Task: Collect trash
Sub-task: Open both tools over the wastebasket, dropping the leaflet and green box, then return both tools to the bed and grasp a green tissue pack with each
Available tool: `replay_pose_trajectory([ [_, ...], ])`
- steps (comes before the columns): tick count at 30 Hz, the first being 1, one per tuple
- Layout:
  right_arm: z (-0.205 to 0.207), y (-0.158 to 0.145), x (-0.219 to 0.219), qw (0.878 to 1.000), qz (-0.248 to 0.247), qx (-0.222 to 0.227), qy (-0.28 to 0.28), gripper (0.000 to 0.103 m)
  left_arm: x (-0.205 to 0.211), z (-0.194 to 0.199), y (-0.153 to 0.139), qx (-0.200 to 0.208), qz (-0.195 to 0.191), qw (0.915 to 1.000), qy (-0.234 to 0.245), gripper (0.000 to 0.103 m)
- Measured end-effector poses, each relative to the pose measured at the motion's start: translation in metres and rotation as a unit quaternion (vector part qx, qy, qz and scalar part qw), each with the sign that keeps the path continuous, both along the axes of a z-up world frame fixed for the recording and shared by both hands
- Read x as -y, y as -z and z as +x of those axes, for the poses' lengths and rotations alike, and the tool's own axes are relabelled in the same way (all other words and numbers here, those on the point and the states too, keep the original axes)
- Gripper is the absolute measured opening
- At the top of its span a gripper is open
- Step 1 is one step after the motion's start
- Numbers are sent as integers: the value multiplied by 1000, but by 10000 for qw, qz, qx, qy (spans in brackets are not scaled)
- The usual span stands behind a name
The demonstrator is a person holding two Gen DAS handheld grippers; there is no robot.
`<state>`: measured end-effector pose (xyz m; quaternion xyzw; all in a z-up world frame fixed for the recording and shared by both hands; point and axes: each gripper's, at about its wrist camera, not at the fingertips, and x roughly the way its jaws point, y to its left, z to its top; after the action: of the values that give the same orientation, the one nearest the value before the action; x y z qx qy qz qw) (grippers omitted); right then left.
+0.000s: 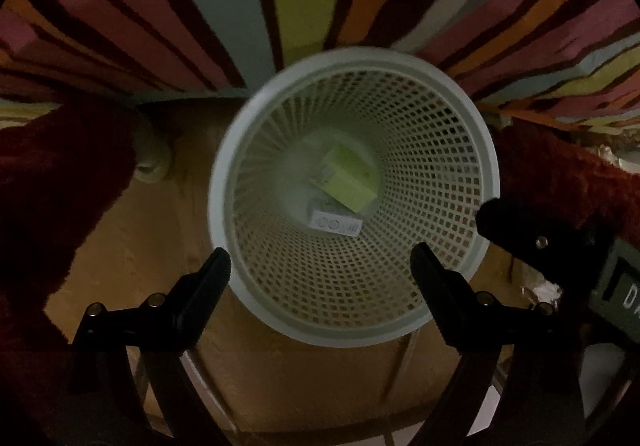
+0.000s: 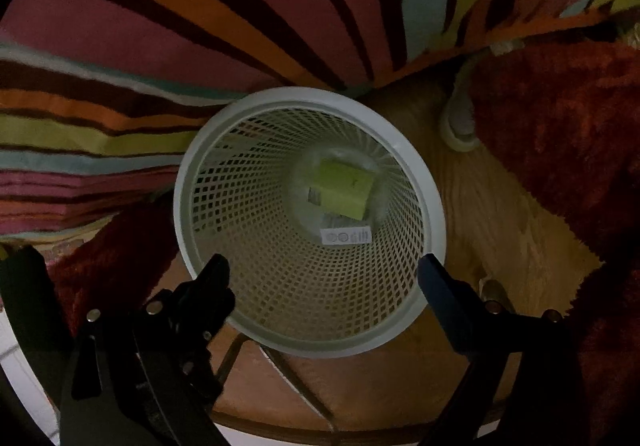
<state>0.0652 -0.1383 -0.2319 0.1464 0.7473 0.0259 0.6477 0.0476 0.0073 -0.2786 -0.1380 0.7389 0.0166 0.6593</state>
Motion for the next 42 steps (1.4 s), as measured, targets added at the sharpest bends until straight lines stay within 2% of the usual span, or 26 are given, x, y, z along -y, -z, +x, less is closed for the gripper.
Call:
replay_pose_trajectory([
  [3, 3, -16, -1, 9996, -38, 263, -123, 91, -7, -3, -10, 113, 37, 9999, -85, 89],
  [8, -1, -58, 2, 9952, -101, 935, -267, 91, -8, -8, -40, 559, 135, 9983, -24, 89],
  [10, -4, -78, 5, 9913, -208, 1282, -227, 91, -4, -9, -53, 771, 299, 9966, 47, 89],
  [14, -7, -116, 17, 9793, -371, 1982, -153, 91, -10, -9, -79, 1162, 381, 9925, 79, 89],
  [18, -7, -138, 22, 9649, -605, 2546, -202, 91, -20, -12, -109, 1584, 566, 9857, 75, 89],
  [23, -2, -165, 23, 9428, -744, 3246, -150, 91, -34, -10, -146, 2209, 865, 9715, -47, 89],
  [26, 3, -183, 22, 9288, -797, 3615, -153, 91, -44, -6, -171, 2663, 924, 9591, -244, 89],
  [30, 16, -199, 19, 9174, -869, 3873, -277, 91, -54, 12, -206, 3223, 1039, 9399, -447, 89],
  [33, 28, -207, 20, 9139, -823, 3968, -255, 91, -58, 25, -224, 3483, 1035, 9303, -505, 89],
  [37, 47, -215, 14, 9090, -782, 4086, -259, 91, -62, 48, -242, 3690, 1017, 9224, -510, 89],
  [42, 65, -232, 4, 9033, -752, 4208, -354, 91, -63, 77, -252, 3770, 1005, 9193, -522, 89],
])
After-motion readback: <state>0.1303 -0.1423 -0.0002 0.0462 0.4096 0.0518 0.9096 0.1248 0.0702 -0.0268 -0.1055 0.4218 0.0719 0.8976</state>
